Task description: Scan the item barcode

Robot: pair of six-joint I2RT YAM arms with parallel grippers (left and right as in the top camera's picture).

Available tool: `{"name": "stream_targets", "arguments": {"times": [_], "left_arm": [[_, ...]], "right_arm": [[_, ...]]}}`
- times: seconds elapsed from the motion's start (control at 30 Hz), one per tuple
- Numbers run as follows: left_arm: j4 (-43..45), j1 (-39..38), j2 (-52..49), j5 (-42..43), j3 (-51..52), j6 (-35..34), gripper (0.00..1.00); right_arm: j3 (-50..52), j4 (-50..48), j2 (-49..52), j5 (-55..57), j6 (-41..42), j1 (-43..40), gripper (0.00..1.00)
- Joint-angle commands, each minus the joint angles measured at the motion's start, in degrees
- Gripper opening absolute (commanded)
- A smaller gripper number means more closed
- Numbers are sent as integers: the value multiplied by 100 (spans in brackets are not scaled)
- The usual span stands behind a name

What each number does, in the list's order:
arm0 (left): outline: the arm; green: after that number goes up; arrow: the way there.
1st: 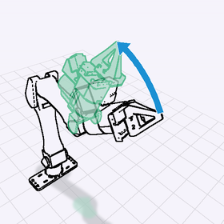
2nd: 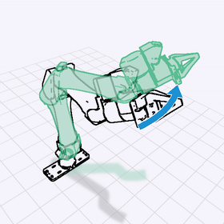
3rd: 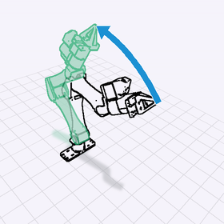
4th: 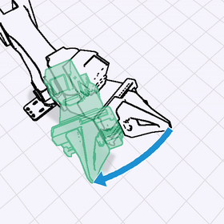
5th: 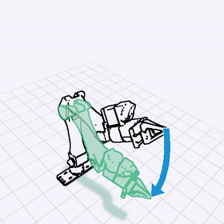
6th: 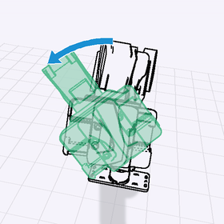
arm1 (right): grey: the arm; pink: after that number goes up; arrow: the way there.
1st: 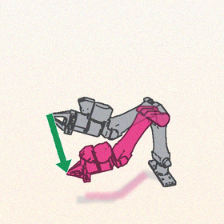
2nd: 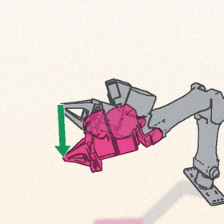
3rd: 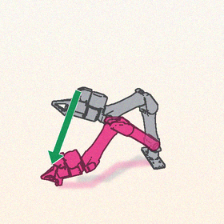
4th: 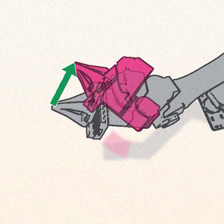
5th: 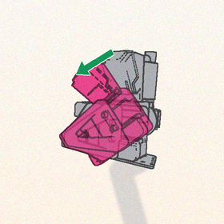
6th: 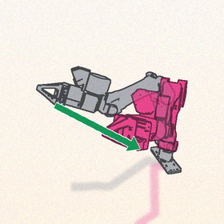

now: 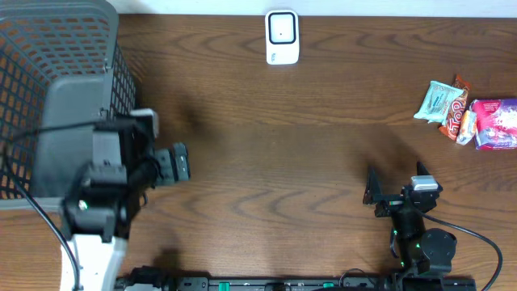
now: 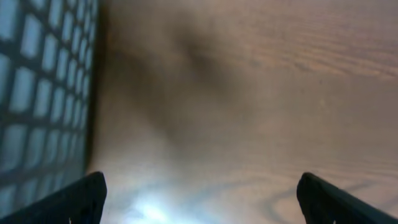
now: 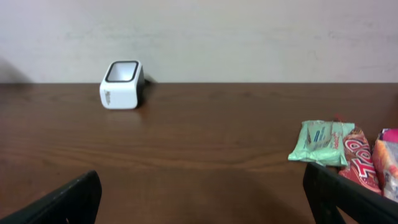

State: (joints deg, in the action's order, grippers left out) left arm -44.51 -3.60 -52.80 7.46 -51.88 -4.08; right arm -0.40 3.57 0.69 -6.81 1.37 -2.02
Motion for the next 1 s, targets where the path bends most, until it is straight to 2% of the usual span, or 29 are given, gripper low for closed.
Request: {"name": "stream_targets", "arguments": {"times": [0.0, 0.23, 0.47, 0.57, 0.97], "left_arm": [[662, -7, 595, 111, 892, 404, 98], [2736, -7, 1766, 107, 2817, 407, 98], [3919, -7, 2931, 105, 4148, 404, 98], [4218, -7, 3403, 105, 4507, 404, 98], [4417, 4, 4975, -210, 5158, 404, 98]], "right_arm": [[7, 28, -37, 2, 94, -35, 99], [9, 28, -37, 2, 94, -35, 99], [9, 28, -37, 2, 94, -35, 99], [7, 28, -37, 4, 94, -35, 99], [9, 28, -37, 4, 94, -35, 99]]}}
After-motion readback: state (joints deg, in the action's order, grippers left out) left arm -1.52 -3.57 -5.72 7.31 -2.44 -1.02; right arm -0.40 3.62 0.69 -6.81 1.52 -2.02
